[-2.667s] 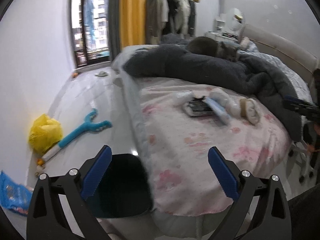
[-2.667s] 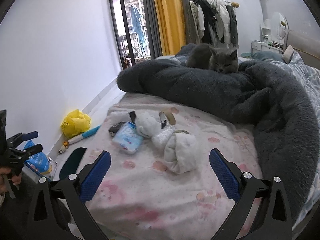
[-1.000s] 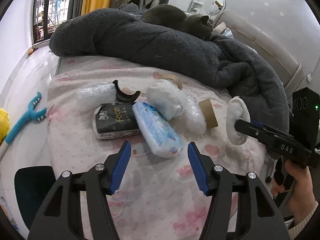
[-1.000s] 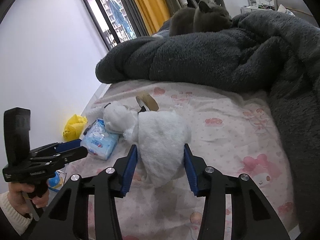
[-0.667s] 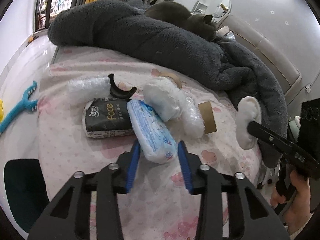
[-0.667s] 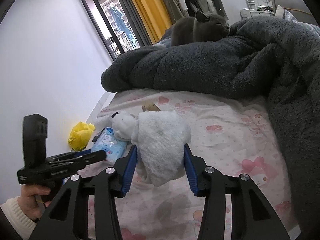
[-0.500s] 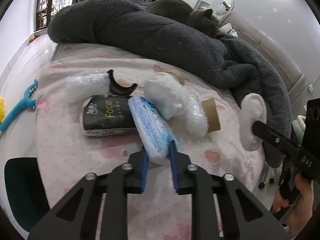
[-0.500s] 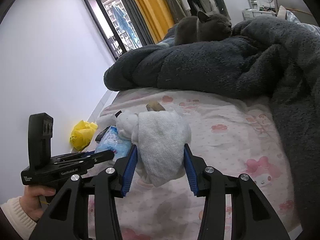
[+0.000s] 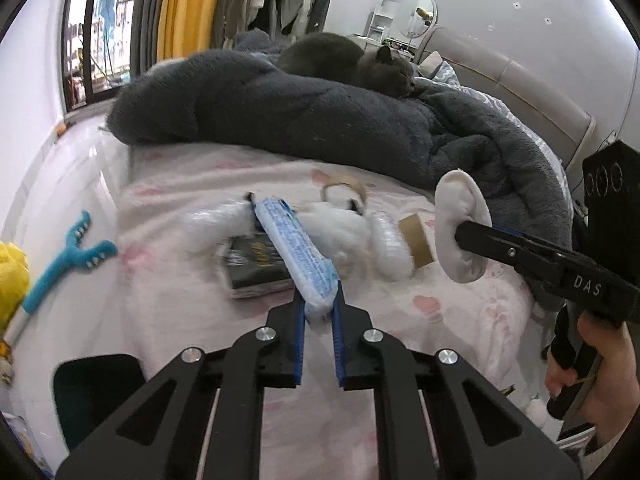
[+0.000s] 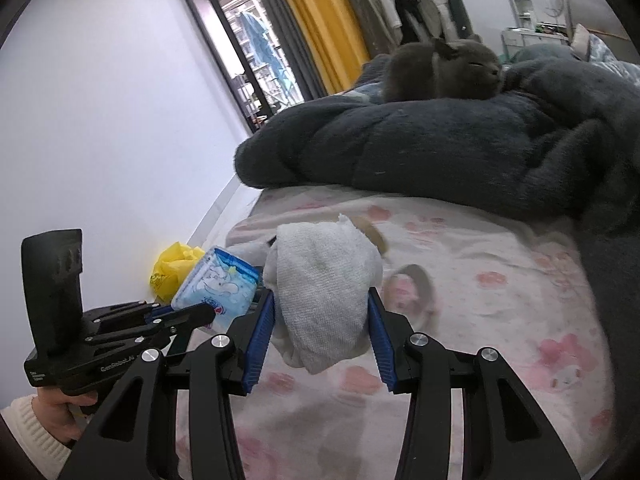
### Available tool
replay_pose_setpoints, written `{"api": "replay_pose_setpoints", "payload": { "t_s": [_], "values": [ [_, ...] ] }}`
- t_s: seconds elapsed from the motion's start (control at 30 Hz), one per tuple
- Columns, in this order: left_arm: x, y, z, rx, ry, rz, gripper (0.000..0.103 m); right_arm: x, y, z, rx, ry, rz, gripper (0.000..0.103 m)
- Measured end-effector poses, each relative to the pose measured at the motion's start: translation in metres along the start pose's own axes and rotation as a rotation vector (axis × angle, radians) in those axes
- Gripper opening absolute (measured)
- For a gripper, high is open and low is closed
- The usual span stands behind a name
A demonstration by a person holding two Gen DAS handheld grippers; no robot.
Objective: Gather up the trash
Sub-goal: 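Drop the blue packet into the teal bin with the left tool while the right carries the tissue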
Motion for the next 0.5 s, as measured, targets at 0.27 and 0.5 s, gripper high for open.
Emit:
{"api": "replay_pose_setpoints", "payload": {
  "t_s": [0.27,0.5],
  "values": [
    [-0.021,-0.045,-0.007,-0.031,0.017,-0.040,0.013,0.028,-0.038,-0.014,-0.054,-0.009,-0.029,0.046],
    [-0.029,-0.094,-0.006,-0.074,0.014,-0.083,0.013,0.057,-0.073,-0.023,-0.083,-0.022,-0.063,0.046]
  ]
}}
Point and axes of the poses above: each gripper's, at about its wrist camera, not at the fingertips, and x roughly the way its jaws point, y to its right, z to its underside, the point moved 4 cm from there along x, roughly the way its jaws point, and after that the axes turned 14 degrees about -x, right-handed, at the moved point
